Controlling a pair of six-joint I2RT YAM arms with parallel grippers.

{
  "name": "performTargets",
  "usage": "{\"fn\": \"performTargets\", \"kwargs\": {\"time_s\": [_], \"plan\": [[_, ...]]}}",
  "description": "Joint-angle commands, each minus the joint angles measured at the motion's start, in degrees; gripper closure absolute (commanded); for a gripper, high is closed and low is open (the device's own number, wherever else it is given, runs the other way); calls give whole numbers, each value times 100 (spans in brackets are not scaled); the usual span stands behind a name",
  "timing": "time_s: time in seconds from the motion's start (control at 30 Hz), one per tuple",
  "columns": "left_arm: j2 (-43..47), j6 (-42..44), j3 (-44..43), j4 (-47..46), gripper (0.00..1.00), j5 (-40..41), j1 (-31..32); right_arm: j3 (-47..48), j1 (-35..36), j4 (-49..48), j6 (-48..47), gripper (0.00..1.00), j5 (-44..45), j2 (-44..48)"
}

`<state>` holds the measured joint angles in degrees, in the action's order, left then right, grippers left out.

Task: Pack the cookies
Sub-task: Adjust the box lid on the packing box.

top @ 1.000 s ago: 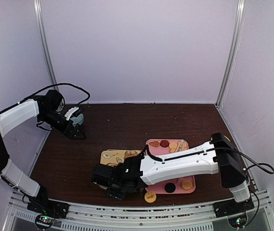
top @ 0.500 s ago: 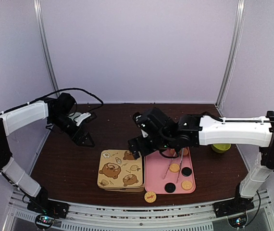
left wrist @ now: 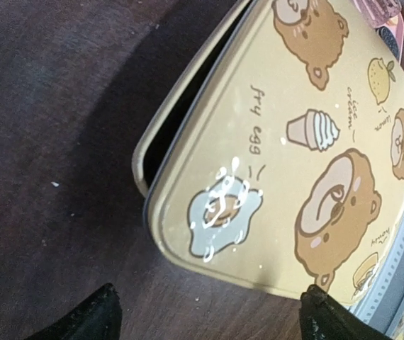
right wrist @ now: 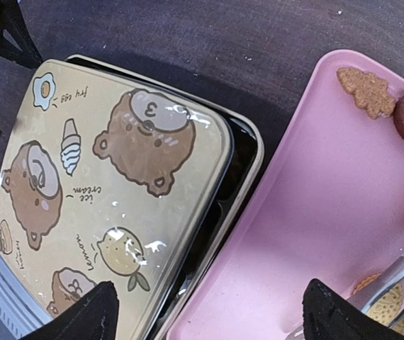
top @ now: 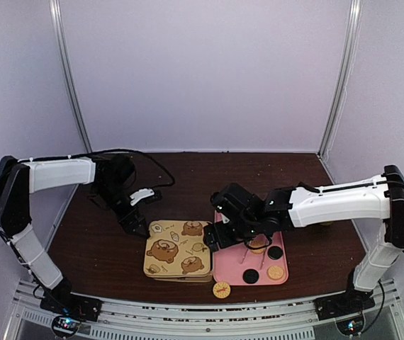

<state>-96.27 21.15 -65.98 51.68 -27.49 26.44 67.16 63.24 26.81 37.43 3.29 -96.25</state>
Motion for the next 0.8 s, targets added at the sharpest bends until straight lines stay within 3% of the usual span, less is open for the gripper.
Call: {"fn": "performTargets", "kwargs": {"time_s": [0.0, 0.77], "plan": [[-335, 148, -35, -224, 14, 140, 144, -29, 12, -466, 207, 10, -300, -149], [-1174, -219, -790, -418, 21, -255, 347, -285, -205, -1441, 471, 22, -970, -376]]}}
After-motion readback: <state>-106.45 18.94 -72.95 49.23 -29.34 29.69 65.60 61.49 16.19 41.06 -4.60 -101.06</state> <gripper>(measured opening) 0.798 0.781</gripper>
